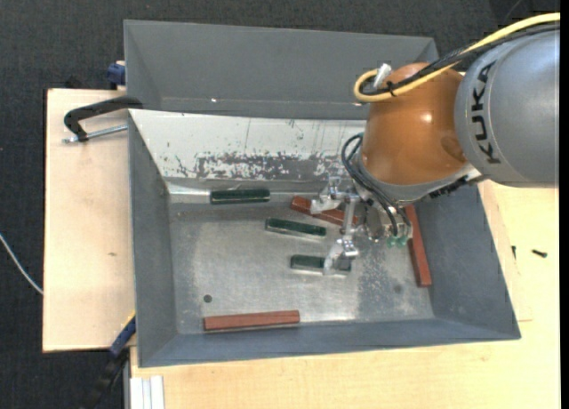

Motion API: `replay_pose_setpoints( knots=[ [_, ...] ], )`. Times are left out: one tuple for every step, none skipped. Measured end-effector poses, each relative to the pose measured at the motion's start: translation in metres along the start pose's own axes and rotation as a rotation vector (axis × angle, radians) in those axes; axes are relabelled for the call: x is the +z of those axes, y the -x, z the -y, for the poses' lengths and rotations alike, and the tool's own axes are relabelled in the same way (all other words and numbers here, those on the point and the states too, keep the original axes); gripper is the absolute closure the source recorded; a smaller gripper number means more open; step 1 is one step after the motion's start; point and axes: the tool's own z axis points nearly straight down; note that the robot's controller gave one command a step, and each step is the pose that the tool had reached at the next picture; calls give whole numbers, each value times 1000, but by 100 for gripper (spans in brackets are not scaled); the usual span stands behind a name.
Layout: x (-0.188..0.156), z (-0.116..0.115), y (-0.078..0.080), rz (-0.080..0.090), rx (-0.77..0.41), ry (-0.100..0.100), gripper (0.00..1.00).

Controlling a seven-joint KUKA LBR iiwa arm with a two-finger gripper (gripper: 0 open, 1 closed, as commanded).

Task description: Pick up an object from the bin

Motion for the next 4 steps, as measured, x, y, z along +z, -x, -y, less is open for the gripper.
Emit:
replay_pose_setpoints(
  knots=[
    [60,-12,40,10,332,2,0],
    [80,20,-2,29,140,6,100],
    [80,20,-2,29,140,6,100],
    [78,20,-5,18,139,4,100]
  ],
)
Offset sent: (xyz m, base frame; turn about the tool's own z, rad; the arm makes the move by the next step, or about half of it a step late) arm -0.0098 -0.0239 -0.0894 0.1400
